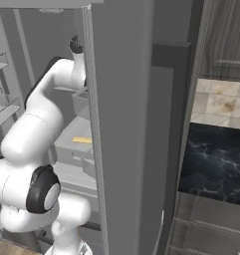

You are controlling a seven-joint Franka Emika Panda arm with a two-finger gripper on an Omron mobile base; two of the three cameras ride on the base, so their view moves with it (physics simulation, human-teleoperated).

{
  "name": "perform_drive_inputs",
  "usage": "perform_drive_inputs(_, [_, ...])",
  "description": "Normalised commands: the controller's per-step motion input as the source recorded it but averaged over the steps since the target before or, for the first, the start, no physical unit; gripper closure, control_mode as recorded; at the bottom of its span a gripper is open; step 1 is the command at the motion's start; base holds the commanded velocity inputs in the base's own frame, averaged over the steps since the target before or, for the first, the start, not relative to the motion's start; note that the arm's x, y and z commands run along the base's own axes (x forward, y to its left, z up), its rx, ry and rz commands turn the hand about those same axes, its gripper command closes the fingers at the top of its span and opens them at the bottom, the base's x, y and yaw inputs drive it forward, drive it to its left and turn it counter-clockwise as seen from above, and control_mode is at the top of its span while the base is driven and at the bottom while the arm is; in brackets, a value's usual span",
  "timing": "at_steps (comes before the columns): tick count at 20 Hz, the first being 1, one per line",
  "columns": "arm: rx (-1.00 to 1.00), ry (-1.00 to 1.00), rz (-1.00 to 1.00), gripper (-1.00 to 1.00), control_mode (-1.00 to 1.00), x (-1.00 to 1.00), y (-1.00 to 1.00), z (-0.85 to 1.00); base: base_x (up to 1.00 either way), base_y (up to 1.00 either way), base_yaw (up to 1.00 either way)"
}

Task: Place the condiment bottle and mayonnaise from the counter to the top shelf of the fridge. If the existing items in the fridge are on the top shelf, move them to other shelves.

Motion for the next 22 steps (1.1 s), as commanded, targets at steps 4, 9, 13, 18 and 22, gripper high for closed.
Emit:
perform_drive_inputs(4, [-0.07, -0.18, 0.01, -1.00, -1.00, -0.99, 0.43, 0.45, 0.00, 0.00, 0.00])
perform_drive_inputs(9, [0.00, -0.16, 0.00, -1.00, -1.00, -1.00, 0.27, 0.06, 0.00, 0.00, 0.00])
perform_drive_inputs(13, [0.01, -0.10, 0.00, -1.00, -1.00, -1.00, 0.23, 0.03, 0.00, 0.00, 0.00])
perform_drive_inputs(18, [0.03, 0.00, 0.00, -1.00, -1.00, -1.00, 0.30, 0.09, 0.00, 0.00, 0.00])
perform_drive_inputs(22, [0.05, 0.00, 0.00, -1.00, -1.00, -1.00, 0.28, 0.05, 0.00, 0.00, 0.00])
